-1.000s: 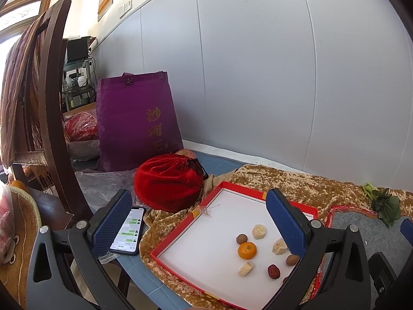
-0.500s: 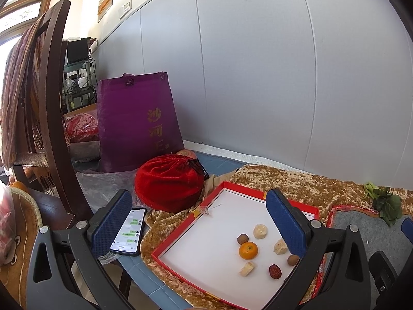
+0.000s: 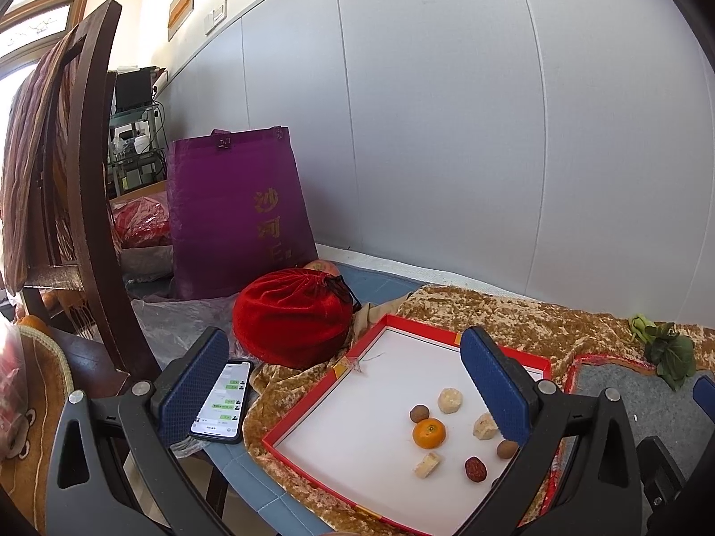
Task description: Organize fruits
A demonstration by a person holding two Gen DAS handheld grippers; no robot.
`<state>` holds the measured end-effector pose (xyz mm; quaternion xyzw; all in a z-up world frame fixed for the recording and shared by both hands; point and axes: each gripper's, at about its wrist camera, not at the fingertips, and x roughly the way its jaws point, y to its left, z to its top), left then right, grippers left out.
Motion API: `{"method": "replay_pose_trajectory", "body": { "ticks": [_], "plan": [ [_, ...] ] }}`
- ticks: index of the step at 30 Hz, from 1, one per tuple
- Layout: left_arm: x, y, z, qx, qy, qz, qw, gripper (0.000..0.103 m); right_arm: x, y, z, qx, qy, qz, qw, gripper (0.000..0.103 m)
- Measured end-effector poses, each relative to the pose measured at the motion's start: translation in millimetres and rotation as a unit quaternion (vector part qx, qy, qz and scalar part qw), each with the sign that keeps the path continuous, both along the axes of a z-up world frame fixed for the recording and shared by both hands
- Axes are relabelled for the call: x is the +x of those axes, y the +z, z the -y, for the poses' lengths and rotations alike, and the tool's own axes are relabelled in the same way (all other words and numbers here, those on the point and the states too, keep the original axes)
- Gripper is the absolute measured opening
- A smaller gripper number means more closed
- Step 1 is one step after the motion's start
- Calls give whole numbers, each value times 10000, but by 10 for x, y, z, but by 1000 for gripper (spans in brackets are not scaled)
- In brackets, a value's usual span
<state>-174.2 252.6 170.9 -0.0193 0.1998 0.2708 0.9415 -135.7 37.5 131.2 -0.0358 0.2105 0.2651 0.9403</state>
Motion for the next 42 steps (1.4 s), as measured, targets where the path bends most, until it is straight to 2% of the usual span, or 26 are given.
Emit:
{"method": "replay_pose_trajectory", "body": {
  "ticks": [42],
  "plan": [
    [-36, 36, 59, 131, -114, 62, 9998, 103, 17, -8, -84, -4, 4, -57, 10000, 103]
  ]
}}
